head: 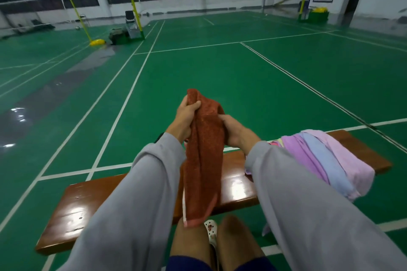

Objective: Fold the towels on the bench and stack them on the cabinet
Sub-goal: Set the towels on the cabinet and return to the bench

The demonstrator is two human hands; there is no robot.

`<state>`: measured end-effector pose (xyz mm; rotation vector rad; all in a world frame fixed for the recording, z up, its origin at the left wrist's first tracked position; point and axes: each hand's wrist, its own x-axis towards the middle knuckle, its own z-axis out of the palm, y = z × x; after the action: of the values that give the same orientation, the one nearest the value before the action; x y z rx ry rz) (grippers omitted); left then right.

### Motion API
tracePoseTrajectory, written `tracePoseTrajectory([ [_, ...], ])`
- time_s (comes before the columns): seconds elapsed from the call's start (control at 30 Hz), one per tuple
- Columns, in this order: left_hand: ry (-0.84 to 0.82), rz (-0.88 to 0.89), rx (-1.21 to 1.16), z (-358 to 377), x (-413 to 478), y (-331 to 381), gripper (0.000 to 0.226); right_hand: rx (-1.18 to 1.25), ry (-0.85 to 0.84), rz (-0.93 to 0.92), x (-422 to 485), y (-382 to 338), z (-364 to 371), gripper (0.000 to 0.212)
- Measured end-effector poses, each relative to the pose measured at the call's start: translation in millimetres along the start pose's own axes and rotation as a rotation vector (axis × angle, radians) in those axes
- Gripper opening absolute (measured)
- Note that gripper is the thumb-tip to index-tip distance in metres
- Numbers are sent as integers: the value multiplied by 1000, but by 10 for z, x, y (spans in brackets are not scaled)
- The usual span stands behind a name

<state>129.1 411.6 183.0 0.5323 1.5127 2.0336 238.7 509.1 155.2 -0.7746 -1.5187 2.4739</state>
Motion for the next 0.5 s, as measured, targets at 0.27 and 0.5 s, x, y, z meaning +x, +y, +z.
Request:
tracePoseTrajectory([
  [0.27, 183, 33, 7, -449, 12, 156, 25, -21, 180, -120, 213, -237, -136, 35],
  [0.5, 314, 30, 29, -559, 98, 321, 17, 184, 316, -363, 276, -575, 124, 21],
])
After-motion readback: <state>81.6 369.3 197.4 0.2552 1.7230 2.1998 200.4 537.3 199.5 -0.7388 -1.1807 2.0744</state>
